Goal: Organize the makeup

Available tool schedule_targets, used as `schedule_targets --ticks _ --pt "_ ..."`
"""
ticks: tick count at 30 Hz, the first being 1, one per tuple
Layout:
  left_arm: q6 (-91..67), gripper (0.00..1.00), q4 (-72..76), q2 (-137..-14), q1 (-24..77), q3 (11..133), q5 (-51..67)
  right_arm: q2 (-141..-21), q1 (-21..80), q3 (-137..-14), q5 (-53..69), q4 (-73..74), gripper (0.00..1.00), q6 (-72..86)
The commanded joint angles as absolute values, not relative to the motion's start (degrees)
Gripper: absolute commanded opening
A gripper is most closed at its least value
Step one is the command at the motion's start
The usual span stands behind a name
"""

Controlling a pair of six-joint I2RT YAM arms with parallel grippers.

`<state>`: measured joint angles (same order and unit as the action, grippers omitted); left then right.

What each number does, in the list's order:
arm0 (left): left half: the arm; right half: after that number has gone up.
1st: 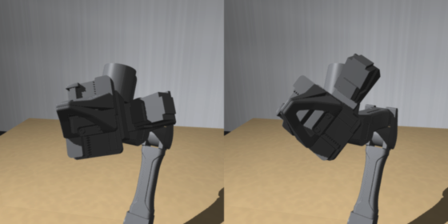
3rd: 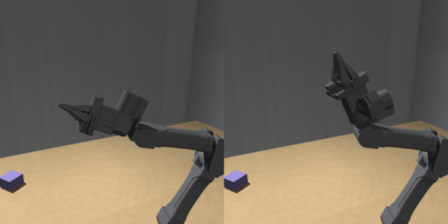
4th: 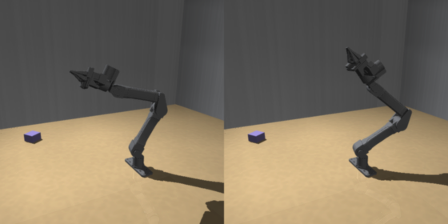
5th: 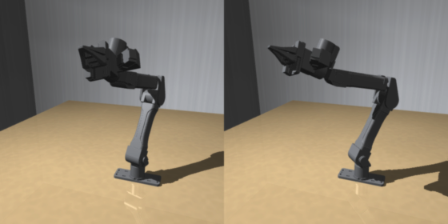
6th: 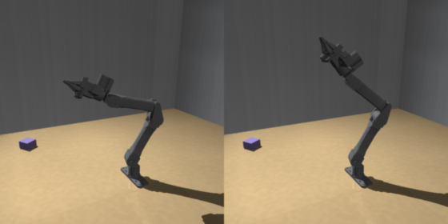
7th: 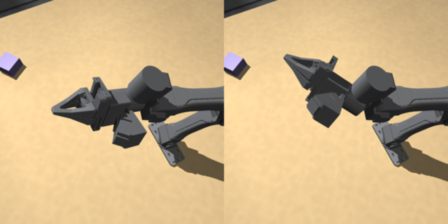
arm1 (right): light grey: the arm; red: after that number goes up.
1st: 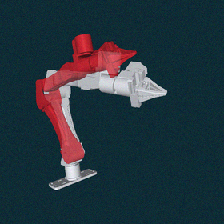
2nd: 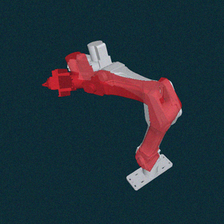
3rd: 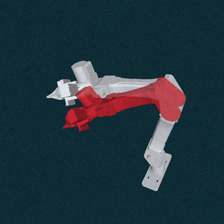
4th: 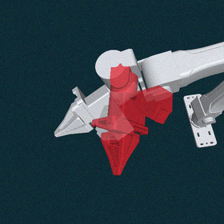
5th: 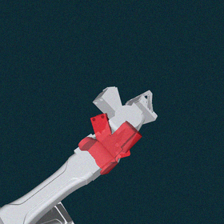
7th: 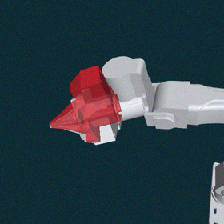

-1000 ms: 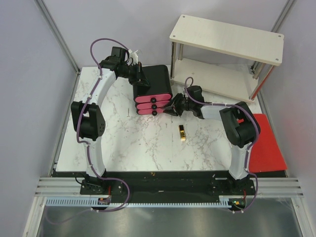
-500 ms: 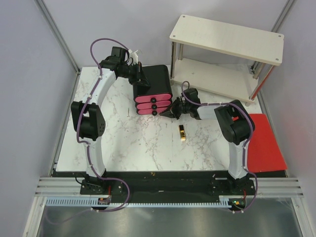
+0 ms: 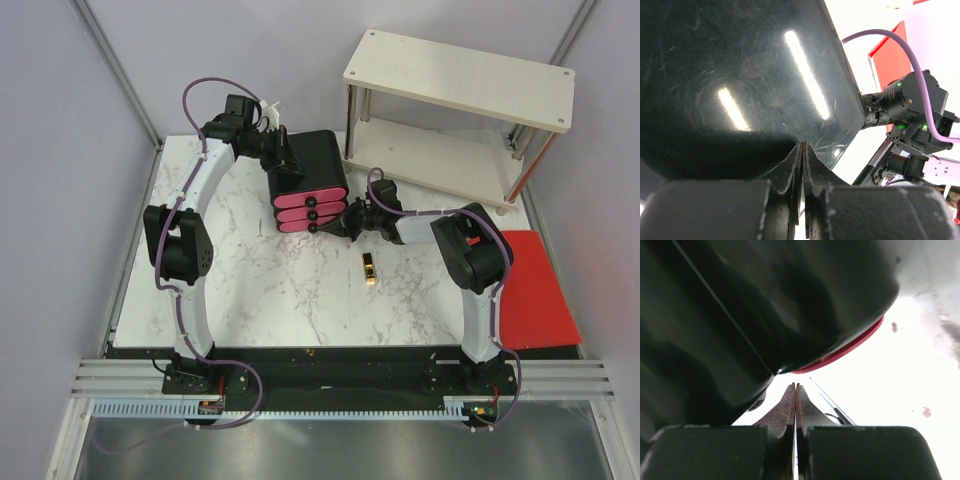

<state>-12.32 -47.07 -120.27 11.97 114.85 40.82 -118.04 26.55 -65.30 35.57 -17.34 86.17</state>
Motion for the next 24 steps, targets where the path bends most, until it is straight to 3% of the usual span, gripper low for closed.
schedule_targets --ticks 1,24 --pt "-6.24 0.09 -60.56 -127.71 12.13 109.25 26.28 -118.56 28.91 -70.66 35.16 -27.17 0.0 89.12" --pt "-5.89 0.09 -60.47 -127.53 11.78 108.72 25.93 -115.93 29.18 -72.25 26.82 -26.28 0.0 90.79"
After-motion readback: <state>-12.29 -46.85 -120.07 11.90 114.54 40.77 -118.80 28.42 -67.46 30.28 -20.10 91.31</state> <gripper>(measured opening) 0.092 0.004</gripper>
